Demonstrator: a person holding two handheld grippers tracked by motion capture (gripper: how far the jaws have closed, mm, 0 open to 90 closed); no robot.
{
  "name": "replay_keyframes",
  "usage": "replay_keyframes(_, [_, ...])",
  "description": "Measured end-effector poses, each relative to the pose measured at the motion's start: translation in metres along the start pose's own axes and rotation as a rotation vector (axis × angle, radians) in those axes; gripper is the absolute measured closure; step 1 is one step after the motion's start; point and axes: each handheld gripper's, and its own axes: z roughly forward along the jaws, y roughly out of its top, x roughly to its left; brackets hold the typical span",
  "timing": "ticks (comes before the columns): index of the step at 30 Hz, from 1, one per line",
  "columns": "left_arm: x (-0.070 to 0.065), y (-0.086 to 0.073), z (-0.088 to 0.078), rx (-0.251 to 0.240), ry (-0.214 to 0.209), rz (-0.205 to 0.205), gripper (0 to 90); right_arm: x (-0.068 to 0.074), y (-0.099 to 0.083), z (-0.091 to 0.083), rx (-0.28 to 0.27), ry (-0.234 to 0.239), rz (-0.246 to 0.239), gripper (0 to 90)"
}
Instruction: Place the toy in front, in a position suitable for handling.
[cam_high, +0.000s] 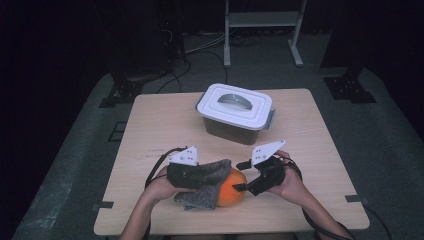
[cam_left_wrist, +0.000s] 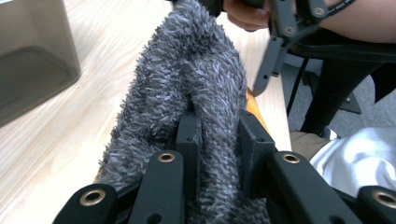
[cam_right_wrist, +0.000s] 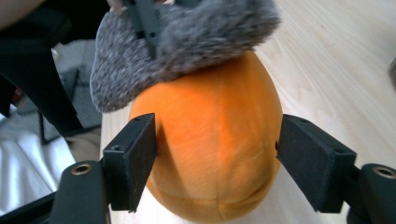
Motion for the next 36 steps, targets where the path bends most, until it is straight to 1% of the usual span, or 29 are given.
replay_keyframes(1, [-0.001, 0.001, 0.002, 0.001, -0.015, 0.004, 73.0, -0.002, -0.001, 0.001, 0.003, 0.019, 0.025, 26.0])
replay_keyframes(2, [-0.003, 0.001, 0.004, 0.005, -0.027, 0.010, 72.8, -0.003, -0.001, 0.005, 0.014, 0.036, 0.038, 25.4])
replay_keyframes(3, [-0.004, 0.003, 0.006, 0.012, -0.031, 0.015, 72.8, -0.002, -0.002, 0.009, 0.026, 0.048, 0.043, 25.4])
replay_keyframes(4, [-0.006, 0.004, 0.007, 0.018, -0.032, 0.019, 72.7, 0.000, -0.003, 0.013, 0.035, 0.050, 0.036, 25.5])
replay_keyframes(5, [-0.008, 0.006, 0.007, 0.022, -0.026, 0.025, 72.7, 0.002, -0.003, 0.015, 0.043, 0.052, 0.027, 28.2])
replay_keyframes(6, [-0.009, 0.009, 0.007, 0.023, -0.016, 0.035, 72.7, 0.004, -0.002, 0.016, 0.044, 0.042, 0.008, 33.0])
replay_keyframes(7, [-0.011, 0.012, 0.005, 0.016, -0.008, 0.039, 72.8, 0.007, -0.001, 0.015, 0.040, 0.025, -0.028, 37.0])
replay_keyframes(8, [-0.011, 0.012, 0.005, 0.016, -0.008, 0.039, 72.7, 0.007, -0.001, 0.015, 0.040, 0.025, -0.028, 37.0])
replay_keyframes(9, [-0.013, 0.017, 0.004, -0.004, -0.004, 0.051, 72.7, 0.013, 0.001, 0.013, 0.031, 0.007, -0.074, 41.8])
replay_keyframes(11, [-0.016, 0.019, 0.005, -0.003, -0.001, 0.061, 72.6, 0.018, 0.003, 0.014, 0.027, -0.003, -0.114, 43.1])
replay_keyframes(12, [-0.016, 0.019, 0.005, 0.008, 0.003, 0.067, 72.6, 0.020, 0.004, 0.015, 0.032, -0.008, -0.131, 43.8])
replay_keyframes(13, [-0.015, 0.018, 0.006, 0.013, 0.012, 0.066, 72.7, 0.021, 0.005, 0.015, 0.038, -0.019, -0.148, 44.8])
replay_keyframes(14, [-0.015, 0.018, 0.006, 0.013, 0.012, 0.066, 72.7, 0.021, 0.005, 0.014, 0.040, -0.025, -0.157, 45.9])
replay_keyframes(15, [-0.013, 0.016, 0.005, 0.028, 0.022, 0.063, 72.7, 0.020, 0.004, 0.013, 0.041, -0.025, -0.157, 46.8])
replay_keyframes(18, [-0.008, 0.012, -0.001, 0.043, 0.043, 0.049, 72.7, 0.015, 0.003, 0.010, 0.027, -0.019, -0.146, 48.4])
replay_keyframes(19, [-0.006, 0.009, -0.003, 0.042, 0.045, 0.039, 72.7, 0.014, 0.002, 0.009, 0.023, -0.021, -0.147, 48.5])
replay_keyframes(21, [-0.002, 0.005, -0.006, 0.041, 0.047, 0.021, 72.6, 0.012, 0.002, 0.008, 0.019, -0.018, -0.133, 48.4])
replay_keyframes(22, [-0.001, 0.003, -0.007, 0.041, 0.047, 0.015, 72.6, 0.011, 0.002, 0.007, 0.016, -0.017, -0.127, 47.2])
replay_keyframes(23, [0.000, 0.002, -0.006, 0.044, 0.043, 0.010, 72.6, 0.010, 0.002, 0.007, 0.012, -0.007, -0.110, 44.3])
replay_keyframes(24, [0.000, 0.002, -0.006, 0.044, 0.043, 0.010, 72.5, 0.010, 0.002, 0.007, 0.012, -0.007, -0.110, 44.3])
replay_keyframes(25, [0.000, 0.001, -0.006, 0.044, 0.047, 0.006, 72.4, 0.008, 0.003, 0.004, 0.017, 0.009, -0.079, 38.8])
replay_keyframes(27, [0.002, 0.001, -0.007, 0.050, 0.048, 0.003, 72.3, 0.008, 0.003, 0.001, 0.016, 0.007, -0.066, 34.8])
replay_keyframes(28, [0.002, 0.000, -0.007, 0.046, 0.049, -0.002, 72.2, 0.007, 0.002, 0.001, 0.028, 0.004, -0.054, 33.1])
replay_keyframes(31, [0.002, 0.000, -0.007, 0.045, 0.039, -0.001, 72.1, 0.005, -0.003, 0.004, 0.042, 0.025, -0.026, 33.1])
replay_keyframes(33, [0.000, 0.002, -0.007, 0.043, 0.031, 0.003, 71.9, 0.005, -0.004, 0.008, 0.044, 0.027, -0.027, 37.3])
replay_keyframes(34, [0.000, 0.002, -0.007, 0.043, 0.031, 0.003, 71.9, 0.005, -0.004, 0.008, 0.044, 0.027, -0.027, 37.3])
replay_keyframes(35, [-0.004, 0.007, -0.006, 0.043, 0.028, 0.020, 71.9, 0.010, -0.002, 0.009, 0.049, 0.007, -0.067, 43.8])
replay_keyframes(36, [-0.007, 0.011, -0.005, 0.040, 0.024, 0.028, 71.9, 0.012, -0.001, 0.010, 0.050, -0.001, -0.075, 44.7])
